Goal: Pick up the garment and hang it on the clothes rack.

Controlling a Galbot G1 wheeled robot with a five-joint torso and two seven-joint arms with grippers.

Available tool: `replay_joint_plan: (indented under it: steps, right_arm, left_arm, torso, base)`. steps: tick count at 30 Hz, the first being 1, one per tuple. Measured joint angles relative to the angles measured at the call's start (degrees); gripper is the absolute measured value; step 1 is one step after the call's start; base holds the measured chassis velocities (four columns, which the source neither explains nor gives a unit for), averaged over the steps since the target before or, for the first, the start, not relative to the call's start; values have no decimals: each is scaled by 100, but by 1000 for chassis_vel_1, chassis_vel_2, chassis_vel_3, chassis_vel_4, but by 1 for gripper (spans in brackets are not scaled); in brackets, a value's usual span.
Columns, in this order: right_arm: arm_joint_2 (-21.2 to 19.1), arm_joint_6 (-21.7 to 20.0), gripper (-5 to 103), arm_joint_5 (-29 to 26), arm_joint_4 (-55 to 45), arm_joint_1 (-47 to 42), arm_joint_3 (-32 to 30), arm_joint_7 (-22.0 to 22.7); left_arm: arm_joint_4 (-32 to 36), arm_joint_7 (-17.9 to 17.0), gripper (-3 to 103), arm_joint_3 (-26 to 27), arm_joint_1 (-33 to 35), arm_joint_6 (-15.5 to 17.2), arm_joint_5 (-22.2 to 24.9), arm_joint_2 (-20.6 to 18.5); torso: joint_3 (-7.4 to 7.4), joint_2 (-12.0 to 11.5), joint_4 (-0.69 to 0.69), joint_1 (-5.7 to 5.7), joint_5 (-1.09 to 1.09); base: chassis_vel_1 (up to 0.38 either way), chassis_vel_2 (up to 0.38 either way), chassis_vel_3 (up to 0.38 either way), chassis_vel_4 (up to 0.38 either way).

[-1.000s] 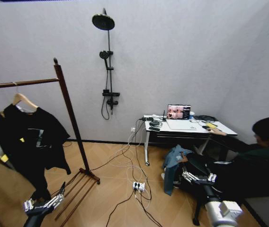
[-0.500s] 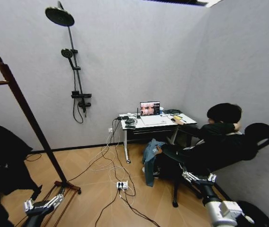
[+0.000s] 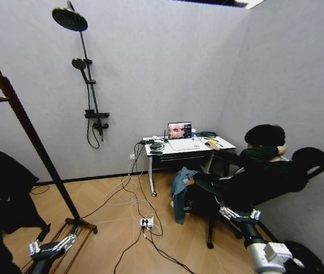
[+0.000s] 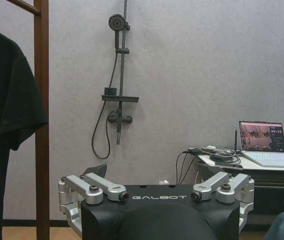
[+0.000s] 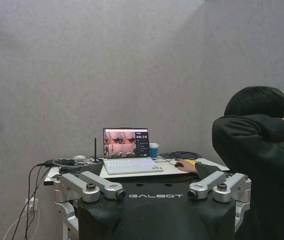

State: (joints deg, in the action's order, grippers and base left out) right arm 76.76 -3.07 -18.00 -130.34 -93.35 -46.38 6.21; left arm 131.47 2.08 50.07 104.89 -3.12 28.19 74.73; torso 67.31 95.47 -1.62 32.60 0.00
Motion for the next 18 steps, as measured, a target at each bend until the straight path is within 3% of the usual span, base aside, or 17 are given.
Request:
replay_joint_plan:
  steps: [9, 18]
  right_arm:
    - [0, 0, 100, 0, 0, -1, 0, 0]
    - [0, 0, 100, 0, 1, -1, 1, 0]
  left_arm:
    - [0, -1, 100, 0, 0, 0, 0, 0]
    - [0, -1, 100, -1, 0, 0, 0, 0]
  torso:
    - [-1, 1, 0, -3, -2]
    - [0, 0, -1, -2, 1]
  base:
    - [209, -214, -201, 200]
    - [307, -309, -304, 306]
